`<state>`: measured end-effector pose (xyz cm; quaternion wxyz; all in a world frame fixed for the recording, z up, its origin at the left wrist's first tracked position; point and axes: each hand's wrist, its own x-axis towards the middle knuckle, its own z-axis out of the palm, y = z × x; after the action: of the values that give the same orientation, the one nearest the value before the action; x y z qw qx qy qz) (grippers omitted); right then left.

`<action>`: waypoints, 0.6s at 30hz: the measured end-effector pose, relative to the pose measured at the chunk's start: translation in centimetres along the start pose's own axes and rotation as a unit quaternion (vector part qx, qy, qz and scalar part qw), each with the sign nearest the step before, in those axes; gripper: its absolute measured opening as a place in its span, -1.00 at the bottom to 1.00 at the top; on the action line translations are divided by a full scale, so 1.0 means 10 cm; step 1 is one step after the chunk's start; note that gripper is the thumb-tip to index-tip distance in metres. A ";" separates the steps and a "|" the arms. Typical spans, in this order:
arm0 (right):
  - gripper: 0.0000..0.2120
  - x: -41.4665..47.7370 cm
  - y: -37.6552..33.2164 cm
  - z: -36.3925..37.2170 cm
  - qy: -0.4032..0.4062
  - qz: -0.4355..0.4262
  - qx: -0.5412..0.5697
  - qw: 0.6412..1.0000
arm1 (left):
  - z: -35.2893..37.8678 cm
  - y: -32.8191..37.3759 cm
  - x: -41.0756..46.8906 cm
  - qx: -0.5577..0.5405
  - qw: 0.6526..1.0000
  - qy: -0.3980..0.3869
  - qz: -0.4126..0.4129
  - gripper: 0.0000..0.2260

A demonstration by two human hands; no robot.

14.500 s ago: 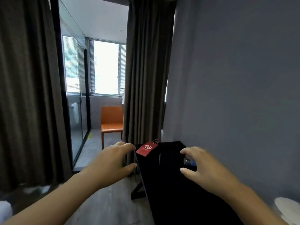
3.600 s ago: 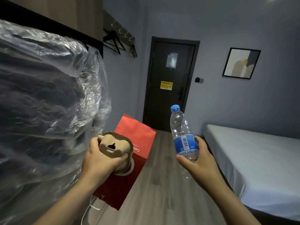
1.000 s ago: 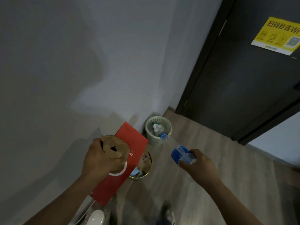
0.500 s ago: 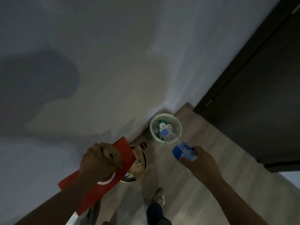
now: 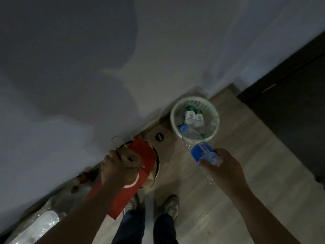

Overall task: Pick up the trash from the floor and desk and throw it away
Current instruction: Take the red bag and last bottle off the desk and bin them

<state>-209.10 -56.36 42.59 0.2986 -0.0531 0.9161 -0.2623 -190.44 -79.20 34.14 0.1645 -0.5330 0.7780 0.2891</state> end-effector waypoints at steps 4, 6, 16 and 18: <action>-0.59 0.42 0.30 0.43 0.009 0.006 -0.007 1.000 | 0.66 -0.13 0.48 0.000 0.999 -0.008 -0.034 -0.16; -0.57 0.61 0.43 0.61 0.013 0.010 -0.011 1.000 | 0.95 -0.23 0.70 0.005 0.999 -0.002 -0.053 -0.10; -0.64 1.17 0.70 1.25 -0.008 0.009 -0.046 0.999 | 1.78 -0.61 1.43 0.065 0.997 0.012 -0.037 0.09; -0.66 1.24 0.73 1.31 -0.009 0.006 -0.034 0.999 | 1.89 -0.72 1.48 0.082 0.997 -0.002 -0.015 0.13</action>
<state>-211.29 -59.17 23.43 0.3067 -0.0604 0.9220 -0.2285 -190.32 -80.15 9.13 0.2137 -0.5283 0.7909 0.2230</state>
